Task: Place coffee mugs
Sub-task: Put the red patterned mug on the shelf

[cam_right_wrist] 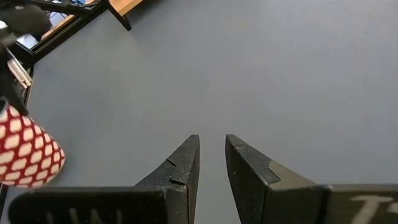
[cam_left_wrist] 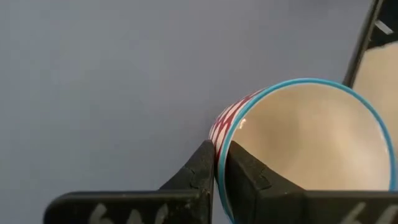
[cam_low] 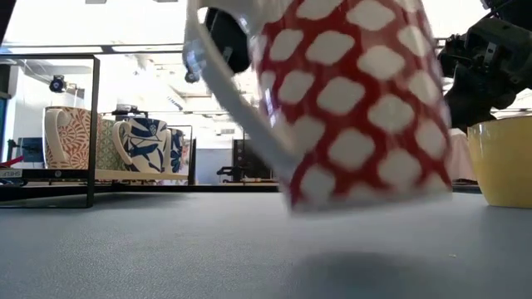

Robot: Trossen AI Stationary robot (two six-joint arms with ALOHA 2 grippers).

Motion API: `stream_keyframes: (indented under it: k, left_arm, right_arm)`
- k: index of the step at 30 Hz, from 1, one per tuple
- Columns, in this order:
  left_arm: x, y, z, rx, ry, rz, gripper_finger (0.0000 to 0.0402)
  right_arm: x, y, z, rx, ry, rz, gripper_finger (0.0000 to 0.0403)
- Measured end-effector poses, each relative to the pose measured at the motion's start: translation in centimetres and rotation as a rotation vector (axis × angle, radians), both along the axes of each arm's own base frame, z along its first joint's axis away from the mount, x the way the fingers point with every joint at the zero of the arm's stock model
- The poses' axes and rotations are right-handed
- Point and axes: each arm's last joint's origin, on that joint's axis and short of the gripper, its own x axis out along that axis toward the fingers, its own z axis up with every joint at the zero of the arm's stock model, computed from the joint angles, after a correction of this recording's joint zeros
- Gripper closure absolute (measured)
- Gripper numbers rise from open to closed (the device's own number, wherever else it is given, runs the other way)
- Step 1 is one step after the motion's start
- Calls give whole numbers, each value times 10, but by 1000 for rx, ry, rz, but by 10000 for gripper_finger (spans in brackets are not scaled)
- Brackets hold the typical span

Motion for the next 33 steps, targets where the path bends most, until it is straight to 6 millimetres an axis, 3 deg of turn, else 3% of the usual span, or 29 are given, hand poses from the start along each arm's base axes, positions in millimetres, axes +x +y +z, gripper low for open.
stream_keyframes:
  k: [5,14,19,27,33]
  left_arm:
    - [-1,14,19,73,50,17,395]
    - [-24,48,25,223,261,-53,395]
    - [-49,81,27,255,284,-78,395]
    - [-94,141,27,228,102,35,395]
    - [-123,170,27,239,116,96,395]
  right_arm:
    - [0,0,0,0,0,0,335]
    - [0,0,0,0,0,0,335]
    - [0,0,0,0,0,0,335]
    - [0,0,0,0,0,0,335]
    - [0,0,0,0,0,0,335]
